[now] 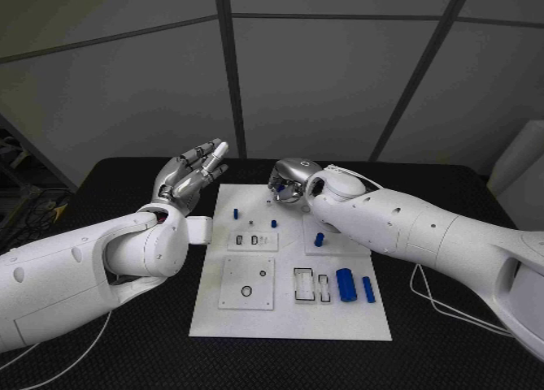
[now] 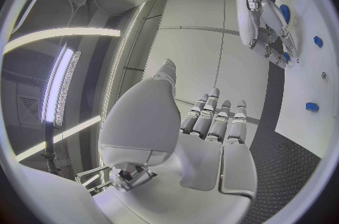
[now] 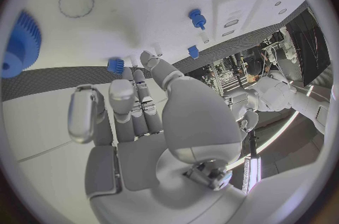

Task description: Assemble the parts on the task board

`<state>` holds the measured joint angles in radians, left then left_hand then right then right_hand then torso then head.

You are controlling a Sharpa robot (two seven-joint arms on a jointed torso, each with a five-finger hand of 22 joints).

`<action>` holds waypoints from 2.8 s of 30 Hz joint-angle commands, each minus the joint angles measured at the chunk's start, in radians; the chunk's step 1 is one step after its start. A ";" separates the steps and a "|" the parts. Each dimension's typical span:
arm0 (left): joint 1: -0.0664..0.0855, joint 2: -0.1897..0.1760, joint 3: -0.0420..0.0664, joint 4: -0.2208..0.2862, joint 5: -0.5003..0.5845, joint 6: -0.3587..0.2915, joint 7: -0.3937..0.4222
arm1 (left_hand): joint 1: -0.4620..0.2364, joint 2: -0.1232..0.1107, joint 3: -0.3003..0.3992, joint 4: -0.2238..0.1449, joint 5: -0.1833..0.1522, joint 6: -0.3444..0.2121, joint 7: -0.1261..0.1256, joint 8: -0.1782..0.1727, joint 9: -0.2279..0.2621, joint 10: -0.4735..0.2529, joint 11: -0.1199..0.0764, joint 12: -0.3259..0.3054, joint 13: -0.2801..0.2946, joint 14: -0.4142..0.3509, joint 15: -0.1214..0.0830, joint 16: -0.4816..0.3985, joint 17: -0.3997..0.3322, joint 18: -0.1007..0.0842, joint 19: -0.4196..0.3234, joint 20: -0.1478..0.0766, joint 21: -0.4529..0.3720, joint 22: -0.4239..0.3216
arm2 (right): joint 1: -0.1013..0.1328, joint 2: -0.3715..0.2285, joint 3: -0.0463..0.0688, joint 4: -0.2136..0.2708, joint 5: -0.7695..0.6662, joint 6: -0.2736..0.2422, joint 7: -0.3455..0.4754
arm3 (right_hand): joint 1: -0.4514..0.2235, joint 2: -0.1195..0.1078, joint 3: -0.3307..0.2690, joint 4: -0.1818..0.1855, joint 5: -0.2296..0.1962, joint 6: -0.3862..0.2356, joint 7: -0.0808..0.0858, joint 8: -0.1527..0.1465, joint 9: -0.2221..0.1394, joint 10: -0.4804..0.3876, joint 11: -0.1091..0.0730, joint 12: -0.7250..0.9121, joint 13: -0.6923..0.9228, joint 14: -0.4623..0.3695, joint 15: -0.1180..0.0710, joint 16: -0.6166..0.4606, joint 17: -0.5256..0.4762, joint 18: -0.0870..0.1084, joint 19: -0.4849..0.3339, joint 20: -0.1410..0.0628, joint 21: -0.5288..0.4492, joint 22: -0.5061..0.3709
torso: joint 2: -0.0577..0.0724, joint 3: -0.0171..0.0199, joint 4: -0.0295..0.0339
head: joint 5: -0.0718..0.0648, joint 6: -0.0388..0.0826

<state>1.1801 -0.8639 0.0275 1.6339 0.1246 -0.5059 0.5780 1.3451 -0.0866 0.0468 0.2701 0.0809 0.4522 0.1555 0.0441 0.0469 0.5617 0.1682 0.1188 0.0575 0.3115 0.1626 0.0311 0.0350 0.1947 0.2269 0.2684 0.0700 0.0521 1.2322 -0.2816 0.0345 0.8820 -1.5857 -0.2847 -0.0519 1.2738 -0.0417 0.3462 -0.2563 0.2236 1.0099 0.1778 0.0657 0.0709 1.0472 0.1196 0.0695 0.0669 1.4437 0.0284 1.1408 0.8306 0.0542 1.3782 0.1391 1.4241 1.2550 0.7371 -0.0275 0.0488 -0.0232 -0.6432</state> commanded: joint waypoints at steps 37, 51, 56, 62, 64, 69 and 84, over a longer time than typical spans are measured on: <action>0.003 0.006 0.001 -0.020 -0.009 0.024 -0.004 | 0.004 0.011 -0.001 -0.005 0.001 0.006 0.058 0.003 0.001 0.001 0.007 0.005 0.001 0.007 -0.002 0.005 0.001 -0.016 0.004 0.001 0.006 0.002 | 0.003 0.018 0.001 -0.111 0.098 -0.077 0.060 | 0.035 0.000 -0.048 -0.011 0.012 -0.075 -0.003 -0.005 -0.008 -0.101 0.013 -0.008 -0.005 -0.017 0.010 -0.059 -0.100 0.033 -0.055 0.008 -0.051 -0.102 | 0.002 -0.0010 0.0028 | -0.004 0.012; 0.004 0.005 0.001 -0.023 -0.009 0.027 -0.007 | 0.004 0.012 -0.001 -0.007 0.001 0.006 0.059 0.003 0.001 0.000 0.008 0.005 0.001 0.008 -0.001 0.005 0.001 -0.016 0.004 0.001 0.007 0.002 | 0.003 0.021 0.002 -0.127 0.148 -0.159 0.074 | 0.033 0.004 -0.054 -0.007 0.016 -0.081 0.005 -0.004 -0.007 -0.100 0.013 -0.006 -0.004 -0.012 0.010 -0.050 -0.087 0.030 -0.047 0.008 -0.046 -0.092 | 0.001 -0.0001 -0.0004 | -0.002 0.014; 0.004 0.003 0.001 -0.024 -0.009 0.028 -0.007 | 0.004 0.012 -0.001 -0.007 0.001 0.006 0.059 0.003 0.001 0.000 0.008 0.005 0.001 0.008 -0.001 0.005 0.001 -0.016 0.004 0.001 0.007 0.002 | 0.007 0.001 0.002 -0.100 0.177 -0.200 0.086 | 0.033 0.006 -0.059 -0.005 0.017 -0.075 0.008 -0.001 -0.005 -0.082 0.011 -0.002 -0.003 -0.011 0.009 -0.048 -0.087 0.030 -0.045 0.007 -0.045 -0.090 | 0.001 0.0004 -0.0018 | 0.000 0.015; 0.004 0.000 0.001 -0.027 -0.009 0.028 -0.007 | 0.005 0.013 -0.001 -0.008 0.001 0.006 0.060 0.003 0.001 0.000 0.008 0.005 0.001 0.008 -0.001 0.005 0.001 -0.016 0.005 0.001 0.007 0.002 | 0.016 -0.046 0.003 -0.043 0.222 -0.238 0.094 | 0.033 0.006 -0.060 -0.005 0.018 -0.071 0.008 0.000 -0.005 -0.074 0.011 -0.001 -0.002 -0.012 0.009 -0.052 -0.095 0.031 -0.048 0.007 -0.048 -0.096 | -0.001 0.0005 -0.0059 | -0.002 0.020; 0.004 -0.002 0.001 -0.028 -0.009 0.028 -0.007 | 0.005 0.013 -0.001 -0.008 0.001 0.006 0.060 0.003 0.001 0.000 0.008 0.005 0.001 0.008 -0.001 0.005 0.001 -0.016 0.005 0.001 0.007 0.002 | 0.021 -0.063 0.004 -0.028 0.232 -0.241 0.092 | 0.033 0.005 -0.061 -0.005 0.018 -0.070 0.008 0.000 -0.005 -0.073 0.011 -0.001 -0.003 -0.013 0.009 -0.053 -0.095 0.031 -0.049 0.007 -0.048 -0.097 | 0.000 0.0003 -0.0050 | -0.004 0.023; 0.004 -0.006 0.001 -0.030 -0.009 0.028 -0.007 | 0.005 0.013 -0.001 -0.008 0.001 0.006 0.060 0.003 0.001 0.000 0.008 0.005 0.001 0.008 -0.001 0.005 0.001 -0.016 0.005 0.001 0.007 0.002 | 0.034 -0.101 0.006 -0.004 0.251 -0.232 0.083 | 0.032 0.001 -0.064 -0.006 0.016 -0.070 0.008 0.000 -0.005 -0.071 0.011 -0.002 -0.003 -0.013 0.009 -0.052 -0.095 0.031 -0.048 0.007 -0.048 -0.096 | -0.003 0.0026 -0.0108 | -0.001 0.023; 0.004 -0.007 0.001 -0.038 -0.009 0.030 -0.008 | 0.006 0.013 -0.001 -0.010 0.001 0.006 0.060 0.003 0.001 0.000 0.008 0.005 0.001 0.008 -0.001 0.005 0.001 -0.016 0.005 0.001 0.008 0.002 | 0.047 -0.117 0.007 -0.015 0.272 -0.147 0.061 | 0.021 0.012 -0.072 0.008 0.009 -0.034 0.006 0.004 -0.003 -0.028 0.006 0.000 -0.002 -0.006 0.006 -0.034 -0.072 0.026 -0.033 0.005 -0.036 -0.073 | 0.000 0.0004 -0.0055 | -0.007 0.024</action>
<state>1.1827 -0.8713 0.0276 1.5962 0.1245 -0.4887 0.5661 1.3490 -0.0827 0.0441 0.2674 0.0809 0.4523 0.1555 0.0441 0.0469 0.5617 0.1682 0.1188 0.0575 0.3114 0.1626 0.0311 0.0349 0.1947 0.2268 0.2683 0.0741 0.0531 1.2759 -0.4014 0.0407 0.8701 -1.3310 -0.4669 0.0142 1.2972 -0.0390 0.2759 -0.2523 0.2359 0.9657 0.1837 0.0658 0.0672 1.0121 0.1273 0.0644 0.0634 1.4312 0.0337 1.1008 0.7569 0.0699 1.3406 0.1445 1.3855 1.1805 0.7368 -0.0263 0.0431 -0.0303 -0.6189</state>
